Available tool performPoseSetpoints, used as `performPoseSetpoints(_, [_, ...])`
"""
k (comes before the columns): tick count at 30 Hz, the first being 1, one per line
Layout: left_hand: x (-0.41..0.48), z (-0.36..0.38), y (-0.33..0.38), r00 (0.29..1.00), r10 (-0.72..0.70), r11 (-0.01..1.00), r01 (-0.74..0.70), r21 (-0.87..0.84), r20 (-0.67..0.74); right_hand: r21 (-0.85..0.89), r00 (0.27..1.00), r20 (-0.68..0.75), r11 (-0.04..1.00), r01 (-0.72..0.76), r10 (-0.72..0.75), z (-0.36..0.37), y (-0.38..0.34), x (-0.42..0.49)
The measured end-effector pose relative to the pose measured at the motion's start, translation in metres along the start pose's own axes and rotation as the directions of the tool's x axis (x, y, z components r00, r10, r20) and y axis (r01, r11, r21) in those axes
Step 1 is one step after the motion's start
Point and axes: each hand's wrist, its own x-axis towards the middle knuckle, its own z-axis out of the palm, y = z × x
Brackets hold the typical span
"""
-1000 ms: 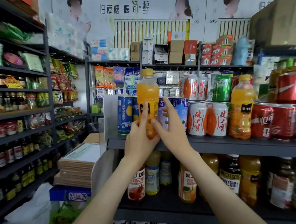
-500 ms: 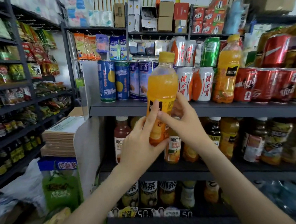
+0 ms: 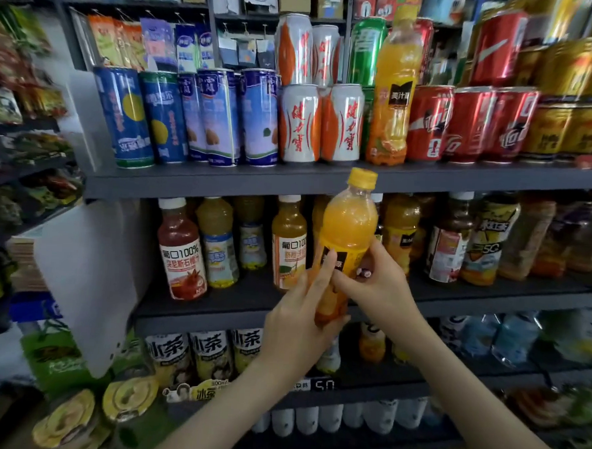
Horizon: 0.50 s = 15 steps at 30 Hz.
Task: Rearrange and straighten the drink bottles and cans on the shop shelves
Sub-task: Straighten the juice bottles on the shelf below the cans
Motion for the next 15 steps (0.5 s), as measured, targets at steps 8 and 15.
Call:
performPoseSetpoints(8, [0.006, 0.03, -0.014, 0.925, -0.375, 0.885, 0.377, -0.274, 0.06, -0.046, 0.995, -0.001, 0.994, -0.098, 0.098, -0.041, 0.053, 0.005])
performPoseSetpoints(15, [0.05, 0.044, -0.081, 0.777, -0.624, 0.777, 0.607, -0.168, -0.082, 0.045, 0.999, -0.02, 0.999, -0.028, 0.029, -0.025, 0.068, 0.012])
